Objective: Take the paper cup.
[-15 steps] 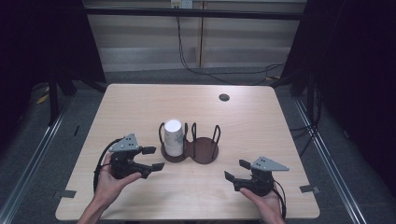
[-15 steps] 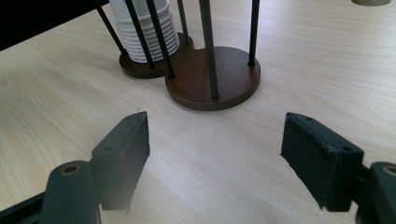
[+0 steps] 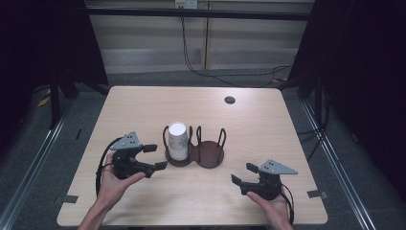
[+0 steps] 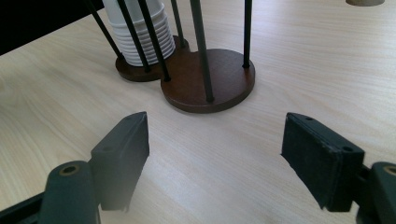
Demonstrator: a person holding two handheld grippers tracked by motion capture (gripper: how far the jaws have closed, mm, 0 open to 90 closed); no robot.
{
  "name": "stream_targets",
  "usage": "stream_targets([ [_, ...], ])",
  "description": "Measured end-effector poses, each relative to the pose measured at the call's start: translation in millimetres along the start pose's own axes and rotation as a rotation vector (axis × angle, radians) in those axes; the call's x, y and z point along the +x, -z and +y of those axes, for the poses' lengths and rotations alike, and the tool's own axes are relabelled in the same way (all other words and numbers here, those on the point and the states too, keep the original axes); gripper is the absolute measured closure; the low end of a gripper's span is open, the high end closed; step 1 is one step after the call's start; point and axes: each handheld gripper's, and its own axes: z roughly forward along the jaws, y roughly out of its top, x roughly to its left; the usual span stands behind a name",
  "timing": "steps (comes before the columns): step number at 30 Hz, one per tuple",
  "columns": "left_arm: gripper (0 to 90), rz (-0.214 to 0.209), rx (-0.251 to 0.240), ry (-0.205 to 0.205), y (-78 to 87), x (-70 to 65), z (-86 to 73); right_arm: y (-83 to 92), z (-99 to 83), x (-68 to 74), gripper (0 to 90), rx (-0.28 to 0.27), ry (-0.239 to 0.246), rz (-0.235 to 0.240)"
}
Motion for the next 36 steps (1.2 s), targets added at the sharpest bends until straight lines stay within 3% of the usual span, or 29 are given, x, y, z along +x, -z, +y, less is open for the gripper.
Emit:
stream_targets([
  [14,26.4,0.002,-0.001,-0.045,-3.6,4.3,30.4,1.0,0.3,1.7,22.1,-0.001,0.009,0.006],
  [22,23.7,0.002,0.033,-0.064,-8.6,9.0,47.1,0.5,0.4,3.0,23.0,0.005,0.001,0.024],
  [26,24.9,0.027,0.061,-0.079,-9.8,12.2,55.6,1.3,0.3,3.2,22.7,-0.004,0.007,0.026],
  [33,28.9,0.011,0.086,-0.072,-13.4,18.1,71.5,1.0,0.3,4.3,22.2,0.002,0.002,0.030],
  [36,28.8,0.025,0.115,-0.089,-16.8,21.7,77.4,1.0,0.1,4.4,22.1,0.004,0.005,0.034],
])
